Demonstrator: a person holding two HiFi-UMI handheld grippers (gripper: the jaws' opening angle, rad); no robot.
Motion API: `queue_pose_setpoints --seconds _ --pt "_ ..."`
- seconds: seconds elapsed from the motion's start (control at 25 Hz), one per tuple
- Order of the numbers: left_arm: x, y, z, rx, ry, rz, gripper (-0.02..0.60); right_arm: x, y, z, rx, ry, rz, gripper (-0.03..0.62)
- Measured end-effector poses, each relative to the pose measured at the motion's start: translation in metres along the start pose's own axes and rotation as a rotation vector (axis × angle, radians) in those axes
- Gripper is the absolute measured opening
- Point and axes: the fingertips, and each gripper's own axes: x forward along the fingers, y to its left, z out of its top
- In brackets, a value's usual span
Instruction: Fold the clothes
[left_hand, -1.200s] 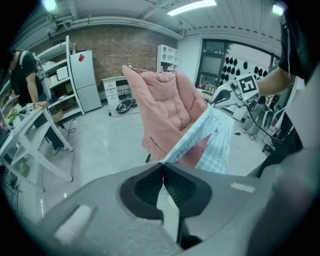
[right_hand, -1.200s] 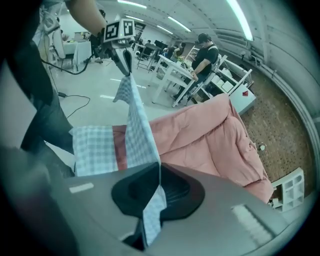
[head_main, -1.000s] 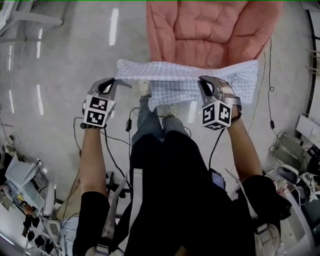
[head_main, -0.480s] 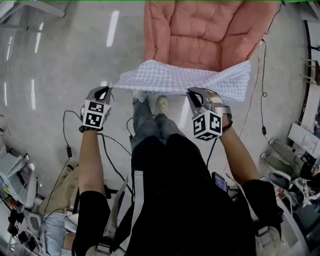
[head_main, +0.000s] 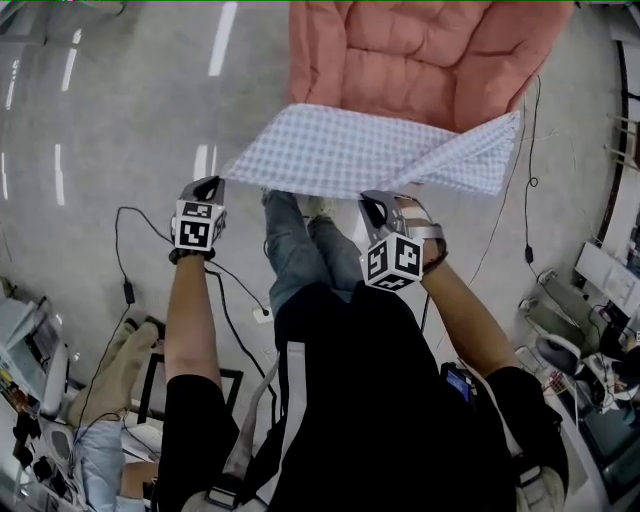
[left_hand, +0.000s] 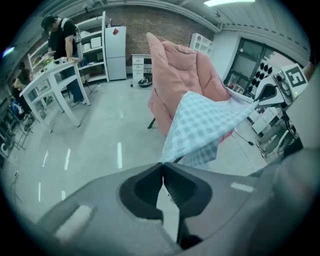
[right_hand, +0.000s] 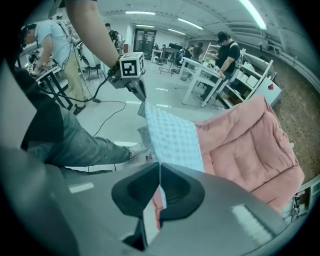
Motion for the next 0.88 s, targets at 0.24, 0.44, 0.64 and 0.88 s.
queue_pose_setpoints --seconds 0.24,0.44,0.64,0.88 --pt "0.023 -0.008 -0.024 -0.036 0.065 -0.002 0.009 0.020 0.003 -0.021 0.006 0.017 0.024 0.008" --pt "0.023 -0.010 -0.023 -0.126 0.060 -0.020 0.052 0.033 0.007 -0.031 0.065 0.017 0.084 0.108" --pt "0.023 -0.018 0.015 -0.095 0.019 -0.049 0.054 0.030 0.009 -0.027 0.107 -0.001 0.106 0.158" --pt "0.017 -0.037 0.073 -0.012 -0.013 -0.087 0.054 0.010 -0.017 -0.028 0.187 -0.016 0.052 0.158"
